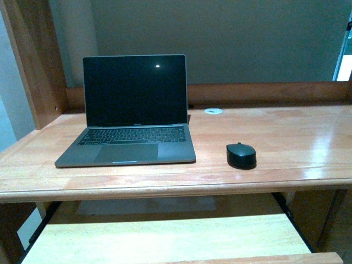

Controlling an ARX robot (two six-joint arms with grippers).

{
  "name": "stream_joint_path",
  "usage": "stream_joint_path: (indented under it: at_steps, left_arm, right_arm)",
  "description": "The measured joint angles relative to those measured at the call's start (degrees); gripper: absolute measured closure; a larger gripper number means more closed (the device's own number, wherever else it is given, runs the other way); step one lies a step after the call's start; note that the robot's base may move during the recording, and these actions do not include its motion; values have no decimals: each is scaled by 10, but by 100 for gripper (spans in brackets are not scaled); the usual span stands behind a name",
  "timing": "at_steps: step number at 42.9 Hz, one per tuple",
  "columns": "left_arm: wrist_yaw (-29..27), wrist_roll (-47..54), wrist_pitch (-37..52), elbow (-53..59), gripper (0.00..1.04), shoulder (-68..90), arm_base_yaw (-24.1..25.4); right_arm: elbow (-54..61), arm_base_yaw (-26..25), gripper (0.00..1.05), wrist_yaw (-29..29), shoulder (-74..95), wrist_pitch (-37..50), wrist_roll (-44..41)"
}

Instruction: Place mouse

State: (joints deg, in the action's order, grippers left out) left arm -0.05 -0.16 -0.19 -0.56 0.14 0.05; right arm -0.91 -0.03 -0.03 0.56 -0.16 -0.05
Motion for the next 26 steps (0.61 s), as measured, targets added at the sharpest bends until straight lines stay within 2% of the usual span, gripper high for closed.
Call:
stream_joint_path:
  at_steps: [2,3,4,26]
  left_arm:
    - [0,0,0,0,7,0,0]
    - [0,0,0,0,7,0,0]
    - [0,0,0,0,7,0,0]
    - [0,0,0,0,7,0,0]
  right_arm:
    - [0,0,5,0,0,0,0]
    - [0,0,5,0,0,0,0]
    - [0,0,7,0,0,0,0]
    - [0,0,7,0,0,0,0]
